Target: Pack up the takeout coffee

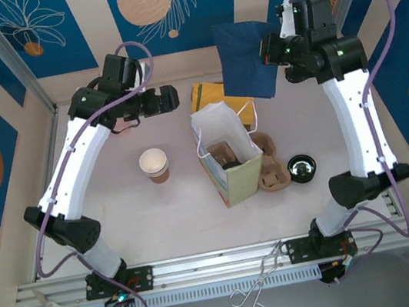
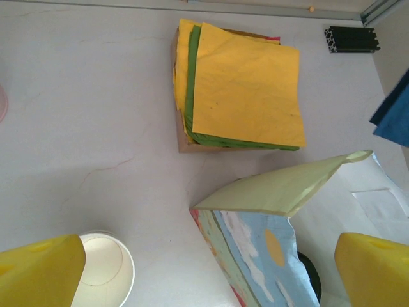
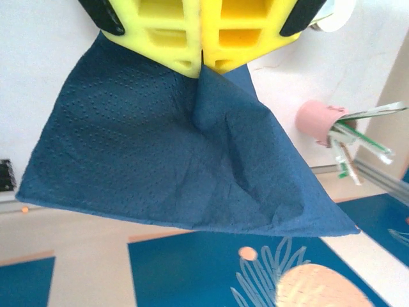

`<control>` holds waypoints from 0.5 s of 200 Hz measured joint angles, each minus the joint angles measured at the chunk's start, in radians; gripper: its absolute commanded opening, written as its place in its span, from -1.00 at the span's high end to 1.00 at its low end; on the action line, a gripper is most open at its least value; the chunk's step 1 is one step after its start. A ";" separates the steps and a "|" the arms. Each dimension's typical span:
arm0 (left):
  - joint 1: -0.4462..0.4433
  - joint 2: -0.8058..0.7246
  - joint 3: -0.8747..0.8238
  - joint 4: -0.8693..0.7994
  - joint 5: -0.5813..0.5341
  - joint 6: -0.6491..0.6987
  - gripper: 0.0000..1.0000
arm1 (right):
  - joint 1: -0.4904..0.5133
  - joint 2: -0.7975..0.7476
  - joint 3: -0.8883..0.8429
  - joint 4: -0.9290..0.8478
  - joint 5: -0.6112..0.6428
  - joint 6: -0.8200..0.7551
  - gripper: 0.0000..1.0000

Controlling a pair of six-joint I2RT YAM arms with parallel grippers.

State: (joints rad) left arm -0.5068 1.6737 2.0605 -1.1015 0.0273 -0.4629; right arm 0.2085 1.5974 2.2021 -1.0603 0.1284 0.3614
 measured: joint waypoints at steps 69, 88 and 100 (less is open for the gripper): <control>-0.018 -0.119 -0.123 0.068 0.011 -0.003 -1.00 | 0.146 -0.125 -0.014 -0.005 0.000 -0.001 1.00; -0.021 -0.141 -0.148 0.079 0.011 -0.005 -1.00 | 0.200 -0.139 -0.027 -0.021 0.020 -0.010 1.00; -0.024 -0.154 -0.165 0.086 0.011 -0.008 -1.00 | 0.233 -0.145 -0.042 -0.037 0.036 -0.016 1.00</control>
State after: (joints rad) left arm -0.5304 1.5200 1.8954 -1.0153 0.0383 -0.4713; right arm 0.4412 1.4528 2.1605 -1.0969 0.1646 0.3450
